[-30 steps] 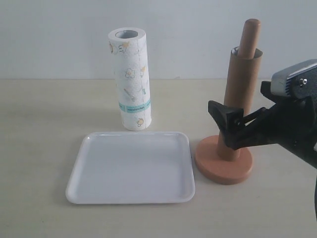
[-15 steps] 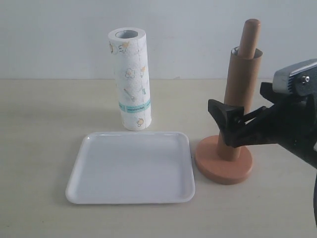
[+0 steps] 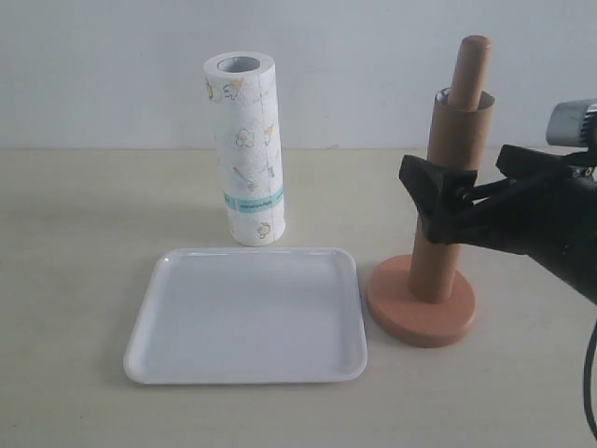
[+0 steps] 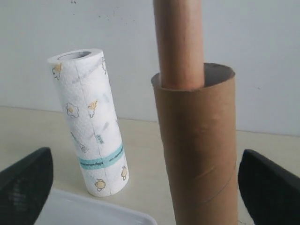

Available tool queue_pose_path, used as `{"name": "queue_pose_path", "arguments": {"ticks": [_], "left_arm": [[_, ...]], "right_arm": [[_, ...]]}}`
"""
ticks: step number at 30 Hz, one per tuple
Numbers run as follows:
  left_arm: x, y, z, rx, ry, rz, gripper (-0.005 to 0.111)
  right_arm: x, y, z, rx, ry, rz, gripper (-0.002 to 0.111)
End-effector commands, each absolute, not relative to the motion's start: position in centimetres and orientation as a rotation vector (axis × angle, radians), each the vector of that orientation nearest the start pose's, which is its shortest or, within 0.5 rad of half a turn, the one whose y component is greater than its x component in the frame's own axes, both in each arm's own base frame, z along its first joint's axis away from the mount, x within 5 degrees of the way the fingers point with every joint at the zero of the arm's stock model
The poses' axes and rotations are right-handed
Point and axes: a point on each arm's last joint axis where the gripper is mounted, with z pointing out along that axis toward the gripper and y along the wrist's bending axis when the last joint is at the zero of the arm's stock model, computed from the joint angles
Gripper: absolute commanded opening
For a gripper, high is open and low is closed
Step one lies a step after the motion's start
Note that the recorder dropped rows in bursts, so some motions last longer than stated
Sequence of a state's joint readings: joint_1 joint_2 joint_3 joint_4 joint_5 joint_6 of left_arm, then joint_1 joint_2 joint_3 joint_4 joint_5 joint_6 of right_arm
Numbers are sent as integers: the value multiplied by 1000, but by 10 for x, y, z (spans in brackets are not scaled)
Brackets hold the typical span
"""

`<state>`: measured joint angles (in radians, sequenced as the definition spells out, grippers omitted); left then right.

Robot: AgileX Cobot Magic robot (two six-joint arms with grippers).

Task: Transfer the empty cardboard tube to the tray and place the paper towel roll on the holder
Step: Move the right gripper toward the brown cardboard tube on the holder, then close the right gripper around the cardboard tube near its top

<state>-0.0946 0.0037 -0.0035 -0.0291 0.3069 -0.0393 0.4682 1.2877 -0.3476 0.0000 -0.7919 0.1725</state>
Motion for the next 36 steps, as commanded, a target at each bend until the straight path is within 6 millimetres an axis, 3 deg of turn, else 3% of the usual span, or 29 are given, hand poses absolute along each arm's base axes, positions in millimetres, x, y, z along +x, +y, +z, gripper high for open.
{"name": "queue_pose_path", "arguments": {"ticks": [1, 7, 8, 13, 15, 24, 28, 31, 32, 34, 36], "left_arm": [[54, -6, 186, 23, 1791, -130, 5], [54, -6, 186, 23, 1791, -130, 5], [54, -6, 186, 23, 1791, -130, 5], [54, -6, 186, 23, 1791, -130, 5], [54, -6, 186, 23, 1791, -130, 5], [54, -6, 186, 23, 1791, -130, 5], [54, -5, 186, 8, 1790, -116, 5], [54, -4, 186, -8, 1790, -104, 5], [54, -4, 186, -8, 1790, -104, 5], [54, -4, 186, -8, 1790, -104, 5], [54, -4, 186, -8, 1790, -104, 5]], "right_arm": [[208, 102, 228, -145, 1630, 524, 105], [209, 100, 230, -120, 1609, 525, 105], [209, 101, 228, -122, 1625, 522, 99], [209, 101, 226, -124, 1644, 519, 50], [209, 101, 226, -125, 1652, 518, 43], [208, 101, 222, -295, 1659, 376, 43], [207, 102, 219, -480, 1647, 220, 43], [208, 101, 217, -478, 1661, 211, 44], [208, 100, 217, -460, 1673, 216, 48], [208, 100, 216, -434, 1694, 229, 76], [208, 99, 215, -435, 1695, 227, 79]]}}
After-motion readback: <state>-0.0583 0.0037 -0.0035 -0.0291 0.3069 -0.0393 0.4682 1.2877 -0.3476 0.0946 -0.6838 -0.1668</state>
